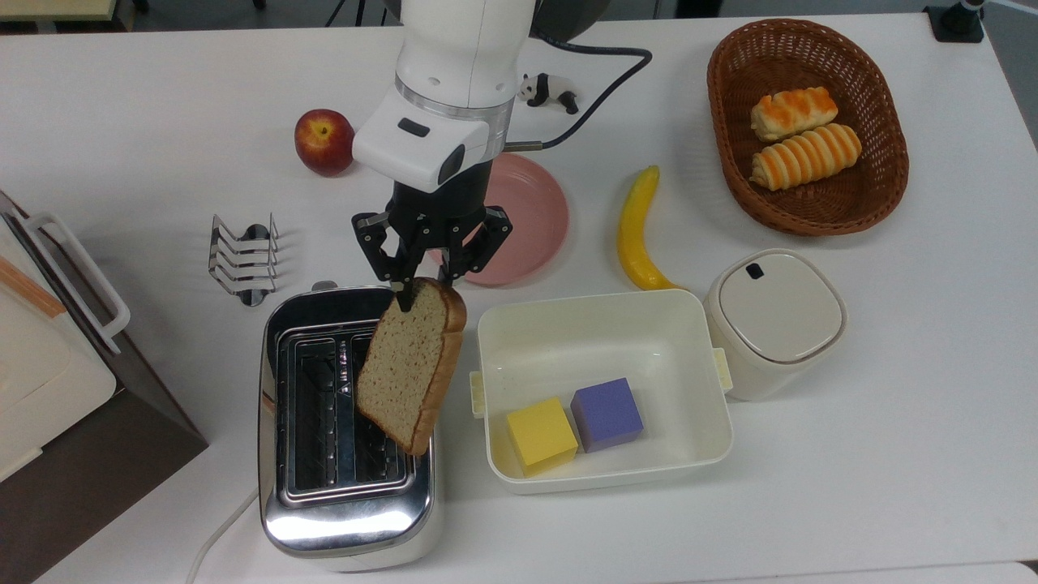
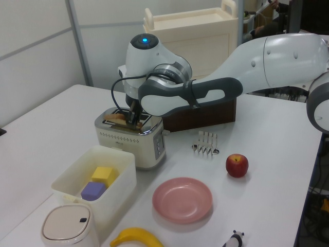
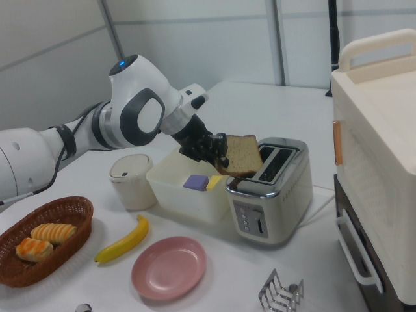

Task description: Put the bread in the toaster

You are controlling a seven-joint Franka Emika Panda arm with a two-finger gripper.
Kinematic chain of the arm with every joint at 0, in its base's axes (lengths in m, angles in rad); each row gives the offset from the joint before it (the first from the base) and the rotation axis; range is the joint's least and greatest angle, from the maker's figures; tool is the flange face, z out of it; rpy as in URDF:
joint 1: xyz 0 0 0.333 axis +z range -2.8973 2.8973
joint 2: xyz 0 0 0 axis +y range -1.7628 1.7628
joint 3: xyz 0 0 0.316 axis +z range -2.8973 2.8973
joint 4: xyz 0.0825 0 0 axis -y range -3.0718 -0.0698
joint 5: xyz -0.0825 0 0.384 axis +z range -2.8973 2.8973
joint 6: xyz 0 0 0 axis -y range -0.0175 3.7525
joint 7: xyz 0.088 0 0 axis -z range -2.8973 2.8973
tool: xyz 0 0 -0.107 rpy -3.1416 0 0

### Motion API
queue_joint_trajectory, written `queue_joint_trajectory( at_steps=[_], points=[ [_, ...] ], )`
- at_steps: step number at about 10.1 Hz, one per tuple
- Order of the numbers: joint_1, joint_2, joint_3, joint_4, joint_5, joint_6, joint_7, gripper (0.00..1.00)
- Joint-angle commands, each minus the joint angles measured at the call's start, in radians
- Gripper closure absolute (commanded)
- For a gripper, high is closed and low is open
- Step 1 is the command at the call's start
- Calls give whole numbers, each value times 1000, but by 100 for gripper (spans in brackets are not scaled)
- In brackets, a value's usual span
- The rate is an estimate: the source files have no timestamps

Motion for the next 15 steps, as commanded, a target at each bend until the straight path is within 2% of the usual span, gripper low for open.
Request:
queue_joint_trajectory(
  at_steps=[1,3,6,8,9,11,15],
  points=[
    [-16,-29,5,-7,6,18,123,100],
    [-50,-35,5,-5,16,44,149,100],
    [-75,-24,5,-7,80,65,169,100],
    [-82,-22,5,-7,204,35,169,100],
    [-87,-24,7,22,274,7,176,100],
    [-104,-26,4,67,356,-63,203,100],
    [-119,-6,4,72,362,-51,219,100]
  ],
)
